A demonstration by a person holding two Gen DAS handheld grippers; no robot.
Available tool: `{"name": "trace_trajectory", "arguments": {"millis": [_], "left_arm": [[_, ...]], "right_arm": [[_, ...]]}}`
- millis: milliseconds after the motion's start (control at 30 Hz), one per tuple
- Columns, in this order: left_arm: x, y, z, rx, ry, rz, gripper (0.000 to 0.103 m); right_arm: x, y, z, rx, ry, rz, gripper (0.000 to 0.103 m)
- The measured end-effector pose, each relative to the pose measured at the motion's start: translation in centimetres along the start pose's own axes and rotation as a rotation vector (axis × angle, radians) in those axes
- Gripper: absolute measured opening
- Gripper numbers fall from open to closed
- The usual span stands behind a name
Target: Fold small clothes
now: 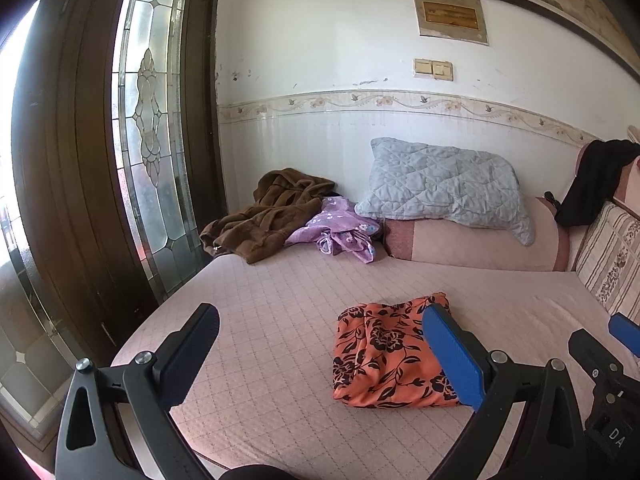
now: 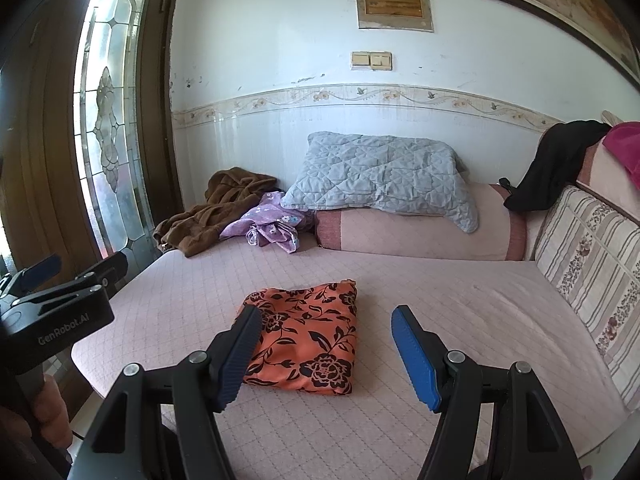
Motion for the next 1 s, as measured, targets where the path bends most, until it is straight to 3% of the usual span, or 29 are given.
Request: {"name": "trace_trajectory", "arguments": {"millis": [1000], "left_arm": [[0.5,-1.3,0.6,-0.023,-0.015,0.034,0.101]], "right_arm": [[0.9,-1.1,0.3,-0.027,-0.005,0.024,0.071]]}}
Point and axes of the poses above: each gripper's, at about its wrist camera, not at the fingertips, and y roughly against the way its jaws point, x to its right, z to its underside, the point moved 2 cm from there along -y, roughly the way its jaws point, and after that the axes turned 1 degree about z, right-handed, at the moved point
